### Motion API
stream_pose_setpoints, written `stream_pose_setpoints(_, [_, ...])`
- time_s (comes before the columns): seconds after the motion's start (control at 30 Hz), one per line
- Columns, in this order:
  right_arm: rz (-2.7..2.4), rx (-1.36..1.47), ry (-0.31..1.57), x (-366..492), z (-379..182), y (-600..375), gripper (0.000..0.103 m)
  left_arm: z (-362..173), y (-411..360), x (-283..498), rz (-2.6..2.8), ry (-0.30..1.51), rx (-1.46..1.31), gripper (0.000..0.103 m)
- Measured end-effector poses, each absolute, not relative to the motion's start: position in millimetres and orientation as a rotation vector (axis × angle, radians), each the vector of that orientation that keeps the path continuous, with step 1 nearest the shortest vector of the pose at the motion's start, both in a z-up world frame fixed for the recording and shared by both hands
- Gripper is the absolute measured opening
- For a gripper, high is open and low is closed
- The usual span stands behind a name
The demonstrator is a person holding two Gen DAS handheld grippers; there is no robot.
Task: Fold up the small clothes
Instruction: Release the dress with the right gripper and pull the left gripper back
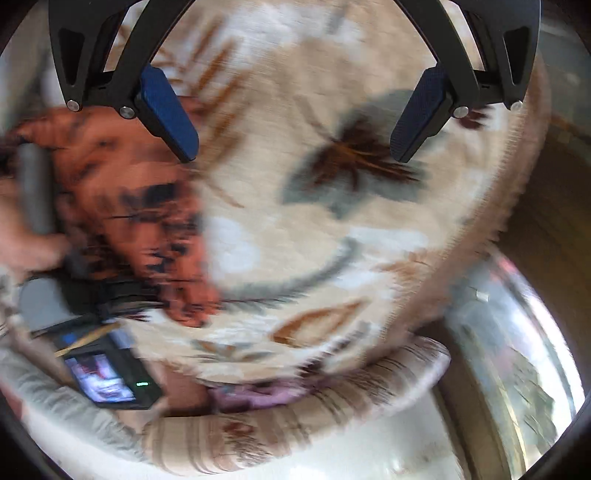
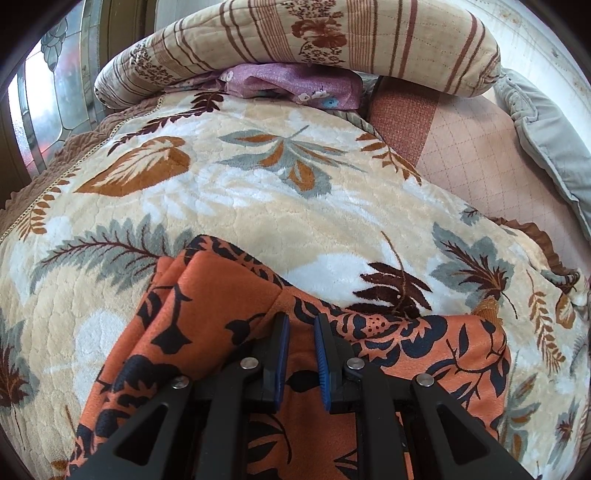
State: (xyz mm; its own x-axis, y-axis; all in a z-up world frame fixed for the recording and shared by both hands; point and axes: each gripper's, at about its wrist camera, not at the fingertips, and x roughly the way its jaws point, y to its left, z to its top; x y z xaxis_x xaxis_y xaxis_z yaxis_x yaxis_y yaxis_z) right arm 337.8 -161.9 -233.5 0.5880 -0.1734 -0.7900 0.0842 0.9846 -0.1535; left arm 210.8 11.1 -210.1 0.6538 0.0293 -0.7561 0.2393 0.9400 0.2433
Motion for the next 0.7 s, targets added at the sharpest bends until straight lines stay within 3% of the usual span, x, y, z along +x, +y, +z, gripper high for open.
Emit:
stream_pose_setpoints(0.2, [-0.044,0.065,0.916,309.7,-206.8,-167.1,0.017,-214.8,43.0,227.8,0.012,0.847,0.329,0.103])
stream_pose_setpoints(0.37, [0.029,0.046,0.921,263.0,-194.4,-145.1,0.017,-209.1,46.8,223.3,0.028,0.814,0.329,0.103])
stream_pose_setpoints(0.7, [0.082,0.110,0.957,211.9,-211.8,-127.7,0.017,-201.6,47.9,216.8,0.059,0.779,0.300,0.103])
